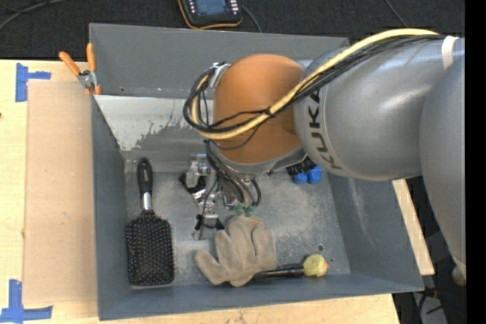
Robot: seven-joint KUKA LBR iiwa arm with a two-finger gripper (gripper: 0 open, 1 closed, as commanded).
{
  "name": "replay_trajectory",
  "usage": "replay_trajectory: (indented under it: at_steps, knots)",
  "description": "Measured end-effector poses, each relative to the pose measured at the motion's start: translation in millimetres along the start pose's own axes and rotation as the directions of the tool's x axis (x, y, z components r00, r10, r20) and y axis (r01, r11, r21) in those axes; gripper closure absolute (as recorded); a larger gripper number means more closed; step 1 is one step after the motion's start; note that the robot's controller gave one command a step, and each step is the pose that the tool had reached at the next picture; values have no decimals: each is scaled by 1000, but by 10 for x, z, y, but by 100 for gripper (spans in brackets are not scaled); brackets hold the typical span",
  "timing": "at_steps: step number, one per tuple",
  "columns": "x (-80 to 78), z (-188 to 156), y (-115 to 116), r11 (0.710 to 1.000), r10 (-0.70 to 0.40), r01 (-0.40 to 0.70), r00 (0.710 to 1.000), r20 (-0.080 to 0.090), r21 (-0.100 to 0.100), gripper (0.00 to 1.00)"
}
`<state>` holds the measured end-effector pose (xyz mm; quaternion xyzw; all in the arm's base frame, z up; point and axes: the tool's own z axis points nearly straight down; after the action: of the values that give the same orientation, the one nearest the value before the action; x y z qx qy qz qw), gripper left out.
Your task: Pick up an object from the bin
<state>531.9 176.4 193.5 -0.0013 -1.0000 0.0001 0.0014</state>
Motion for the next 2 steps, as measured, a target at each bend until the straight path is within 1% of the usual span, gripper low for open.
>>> replay_trajectory:
  at_steps: [1,2]
  knots:
    - [319,1055,-338,890,-456,456,890,-1,-1,0]
    - [424,539,-328,780,-625,625,780,4,1,0]
